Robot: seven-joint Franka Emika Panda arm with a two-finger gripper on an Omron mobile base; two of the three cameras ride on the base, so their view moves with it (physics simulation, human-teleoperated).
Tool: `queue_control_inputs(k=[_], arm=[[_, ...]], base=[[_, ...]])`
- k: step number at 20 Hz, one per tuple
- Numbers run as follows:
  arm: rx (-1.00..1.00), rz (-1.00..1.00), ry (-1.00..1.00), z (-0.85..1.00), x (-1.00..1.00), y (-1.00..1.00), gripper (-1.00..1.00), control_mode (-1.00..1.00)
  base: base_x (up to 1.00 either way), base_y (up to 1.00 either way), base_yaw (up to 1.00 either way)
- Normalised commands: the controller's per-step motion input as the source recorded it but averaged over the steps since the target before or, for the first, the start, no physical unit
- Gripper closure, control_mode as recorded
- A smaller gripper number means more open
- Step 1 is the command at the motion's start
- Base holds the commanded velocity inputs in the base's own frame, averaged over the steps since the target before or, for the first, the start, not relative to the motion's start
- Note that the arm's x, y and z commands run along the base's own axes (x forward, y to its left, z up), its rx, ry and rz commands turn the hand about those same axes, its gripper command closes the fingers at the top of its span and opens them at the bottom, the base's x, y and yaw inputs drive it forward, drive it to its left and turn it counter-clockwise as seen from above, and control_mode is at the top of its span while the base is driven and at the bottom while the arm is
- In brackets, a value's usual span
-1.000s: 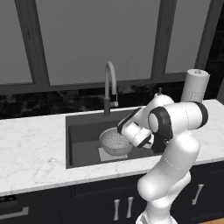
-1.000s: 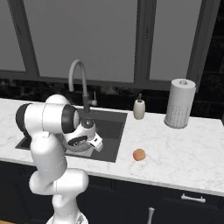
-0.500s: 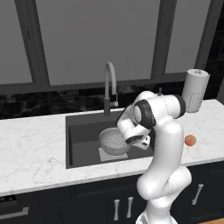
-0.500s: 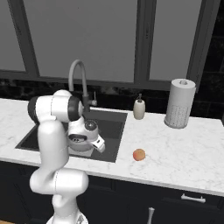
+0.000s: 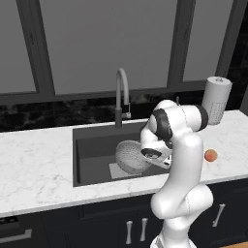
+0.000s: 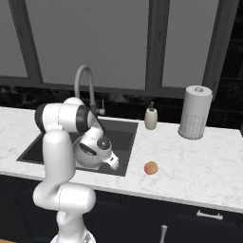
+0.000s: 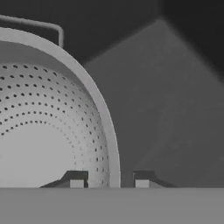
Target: Put the colander in the sink, put the peach in the colander, and turn on the sink faucet and pour water over the colander.
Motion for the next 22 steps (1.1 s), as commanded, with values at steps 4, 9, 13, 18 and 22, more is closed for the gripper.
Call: queue_control_inputs(k=[4,9,13,18,22], arm=[[0.02,-0.03,-0.10,0.37,-0.11,0.00,-1.00,-1.00],[0.05,-0.01,-0.10,0.76,-0.27,-0.01,-1.00,-1.00],[0.08,0.00,-0.10,1.00,-0.44,-0.11,-1.00,-1.00],[0.02,0.00,-0.01,1.00,-0.33,-0.24,-1.00,-1.00],[0.00,0.00,0.05,1.00,-0.01,-0.30,-1.00,-1.00]], base=[[0.00,0.00,0.00],[0.00,0.00,0.00],[0.00,0.00,0.00],[0.00,0.00,0.00],[0.00,0.00,0.00]])
